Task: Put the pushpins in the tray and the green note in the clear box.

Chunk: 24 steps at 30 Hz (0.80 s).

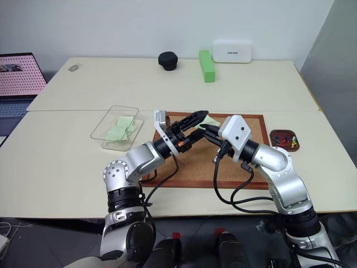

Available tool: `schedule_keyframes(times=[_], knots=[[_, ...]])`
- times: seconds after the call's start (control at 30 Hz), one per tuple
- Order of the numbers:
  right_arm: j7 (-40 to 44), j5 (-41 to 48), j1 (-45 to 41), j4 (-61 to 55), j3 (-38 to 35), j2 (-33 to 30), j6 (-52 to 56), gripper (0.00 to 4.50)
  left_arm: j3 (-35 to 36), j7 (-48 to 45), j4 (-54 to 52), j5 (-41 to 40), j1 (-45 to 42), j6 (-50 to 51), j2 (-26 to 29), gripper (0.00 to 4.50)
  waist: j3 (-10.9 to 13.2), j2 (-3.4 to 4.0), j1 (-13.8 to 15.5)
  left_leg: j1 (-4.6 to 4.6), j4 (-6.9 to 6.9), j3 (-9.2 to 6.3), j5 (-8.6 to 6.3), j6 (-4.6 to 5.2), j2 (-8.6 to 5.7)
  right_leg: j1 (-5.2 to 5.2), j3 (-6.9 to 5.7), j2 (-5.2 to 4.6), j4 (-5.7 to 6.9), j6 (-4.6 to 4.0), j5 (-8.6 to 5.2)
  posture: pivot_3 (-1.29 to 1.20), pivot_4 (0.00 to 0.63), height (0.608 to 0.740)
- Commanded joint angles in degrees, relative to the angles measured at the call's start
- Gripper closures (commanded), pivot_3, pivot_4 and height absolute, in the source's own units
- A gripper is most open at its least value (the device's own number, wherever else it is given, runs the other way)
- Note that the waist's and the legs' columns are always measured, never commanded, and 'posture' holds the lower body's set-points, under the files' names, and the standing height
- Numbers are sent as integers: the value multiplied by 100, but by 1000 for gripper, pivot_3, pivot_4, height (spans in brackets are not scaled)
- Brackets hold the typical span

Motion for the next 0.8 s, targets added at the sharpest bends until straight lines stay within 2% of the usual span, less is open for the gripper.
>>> schedule_keyframes(times=[0.03, 0.17, 0.23, 0.5, 0.53, 0.8], knots=[[22, 30, -32, -149, -80, 7, -122, 4500, -200, 9, -139, -272, 44, -142, 21, 1642, 0, 0, 1, 0, 0, 0, 0, 0, 0, 0, 1, 0, 0, 0, 0, 0, 150, 740], [34, 51, -22, -155, -93, 9, -121, 4500, -301, -1, -101, -337, 55, -266, 125, 2511, 0, 0, 1, 0, 1, 0, 0, 0, 0, 0, 1, 0, 0, 0, 0, 0, 150, 740], [41, 65, -13, -162, -100, 10, -115, 4500, -339, -7, -81, -367, 44, -316, 172, 2786, 0, 0, 1, 0, 1, 0, 0, 0, 0, 0, 1, 0, 0, 0, 0, 0, 150, 740], [41, 107, 17, -191, -160, -1, -96, 4500, -466, -11, -52, -456, 57, -459, 283, 4357, 0, 0, 2, -1, 1, 0, 0, 0, 0, 0, 1, 0, 1, 0, 0, 0, 150, 740], [36, 112, 19, -194, -165, 3, -95, 4500, -484, -11, -51, -468, 60, -471, 294, 4464, 0, 0, 2, 0, 1, 0, 0, 0, 0, 0, 1, 0, 1, 0, 0, 0, 150, 740], [-42, 135, -33, -231, -166, 77, -54, 4500, -617, 39, 2, -351, 79, -621, 390, 4464, 0, 0, 2, 0, 1, 0, 0, 0, 0, 0, 1, 0, 1, -1, 0, 0, 150, 740]])
